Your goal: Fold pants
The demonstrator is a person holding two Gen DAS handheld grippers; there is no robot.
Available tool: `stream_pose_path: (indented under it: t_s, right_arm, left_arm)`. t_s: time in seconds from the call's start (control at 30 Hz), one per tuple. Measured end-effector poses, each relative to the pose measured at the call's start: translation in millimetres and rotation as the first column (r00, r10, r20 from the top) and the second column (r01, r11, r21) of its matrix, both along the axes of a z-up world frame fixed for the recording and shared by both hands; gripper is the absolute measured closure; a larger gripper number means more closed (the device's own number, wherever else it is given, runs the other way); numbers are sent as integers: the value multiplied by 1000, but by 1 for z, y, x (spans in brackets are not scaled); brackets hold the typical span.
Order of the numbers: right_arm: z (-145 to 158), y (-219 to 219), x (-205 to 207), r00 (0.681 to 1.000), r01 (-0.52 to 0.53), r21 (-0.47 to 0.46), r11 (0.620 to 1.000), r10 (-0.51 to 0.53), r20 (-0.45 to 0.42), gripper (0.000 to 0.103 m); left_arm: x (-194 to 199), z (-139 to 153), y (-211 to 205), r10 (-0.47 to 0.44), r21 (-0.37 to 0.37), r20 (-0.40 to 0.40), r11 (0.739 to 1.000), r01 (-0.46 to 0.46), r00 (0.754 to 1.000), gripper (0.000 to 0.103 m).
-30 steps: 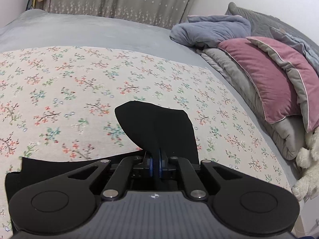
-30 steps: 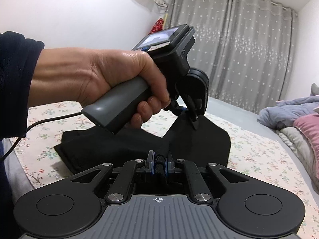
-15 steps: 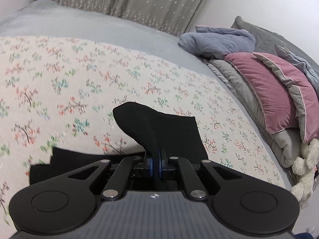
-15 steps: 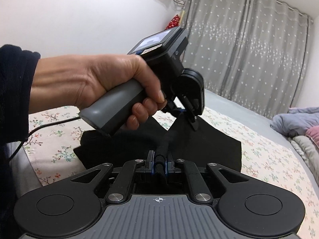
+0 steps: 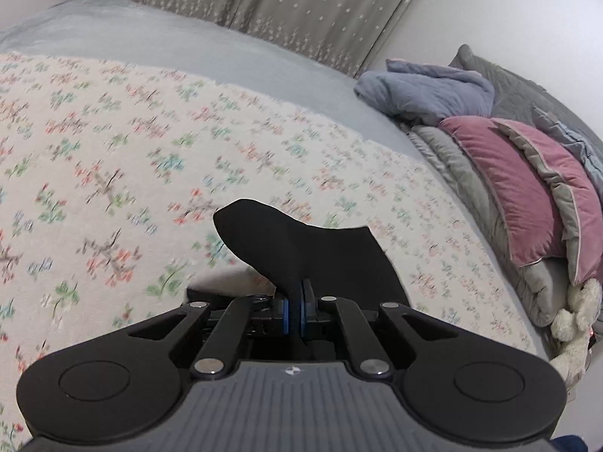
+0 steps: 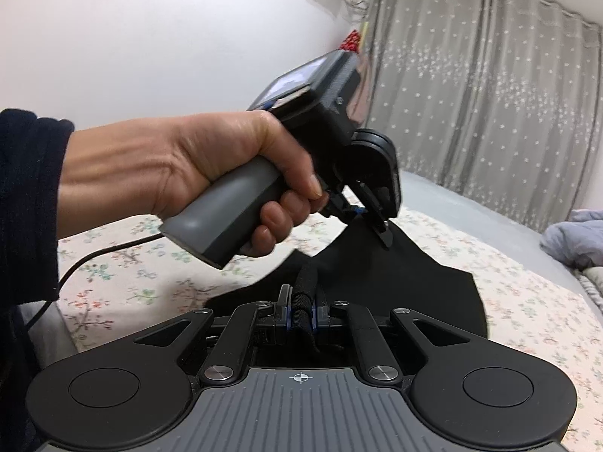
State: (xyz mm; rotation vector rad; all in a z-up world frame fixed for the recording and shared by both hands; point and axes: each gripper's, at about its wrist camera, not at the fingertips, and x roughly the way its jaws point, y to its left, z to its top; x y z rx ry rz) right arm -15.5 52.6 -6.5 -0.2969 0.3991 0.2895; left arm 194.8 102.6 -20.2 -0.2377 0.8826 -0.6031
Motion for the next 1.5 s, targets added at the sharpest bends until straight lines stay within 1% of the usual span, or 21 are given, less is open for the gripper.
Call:
stream_pose_path:
  t_s: [0.13,0.23,0.37,0.47,0.53,0.63,0.77,0.87,0.97,1.0,1.07,1.17,1.23,1.33,1.4,1.43,1.47,1.5]
  right_arm:
    - [-4,3,-6,999,-35,-19,999,34,-28,94]
    - [-4,4,-9,998,-46,-8,999,46,-44,94]
    - [-4,16,-9,997,-68,-30,997,66,-47,94]
    - [-16,23,-2,994,-66,-34,997,63,-95,94]
    - [-22,26,2,992,-62,-30,998,58,-115,94]
    - [-23,28,1,993,-57,-26,998,54,-106,94]
    - [-19,26,5,993,-58,25,998,60,-101,94]
    - [-22,25,11,990,-61,46,997,66,-121,93]
    - [-26,25,10,987,-76,68,995,85,-133,88]
    - [-26,23,11,986,-81,83,993,92,-142,84]
    - [-26,23,13,980,-105,108,989,121,-158,80]
    - [-26,28,13,979,-140,99,985,153,-135,79]
    - [-26,30,14,979,-140,109,984,154,-134,80]
    - [-29,29,17,977,-131,132,982,151,-152,79]
    - [-28,26,16,976,-136,148,980,158,-151,79]
    - [-26,24,15,973,-147,160,976,172,-156,76]
    - [-24,22,16,967,-164,180,970,195,-167,67]
    - [-21,19,15,960,-181,204,962,218,-177,62]
  left_arm:
    - [-7,-4,11,10,4,-13,1000,-10,1000,89]
    - [-10,-7,21,35,17,-16,999,-35,999,89]
    - [-11,-15,28,50,55,-7,997,-50,999,89]
    - [-9,-25,27,52,97,-7,994,-51,999,89]
    - [-10,-26,26,55,98,1,994,-55,998,89]
    - [-8,-23,28,59,83,9,995,-60,998,89]
    - [-4,-27,31,85,59,-2,995,-84,996,89]
    - [-4,-29,30,86,69,-1,994,-86,996,88]
    - [-6,-28,28,87,83,17,993,-88,996,86]
    - [-6,-27,28,88,83,18,993,-89,996,86]
    - [-6,-26,30,99,65,20,993,-100,995,86]
    - [-5,-23,32,107,52,29,993,-109,994,86]
    - [-3,-25,31,113,55,30,992,-115,993,86]
    - [-3,-29,27,111,77,42,990,-114,993,86]
    - [-4,-29,25,103,93,62,990,-109,993,83]
    - [-5,-28,24,101,99,72,989,-107,992,83]
    - [-6,-27,25,98,101,77,989,-106,992,79]
    - [-6,-26,26,103,99,79,989,-111,991,77]
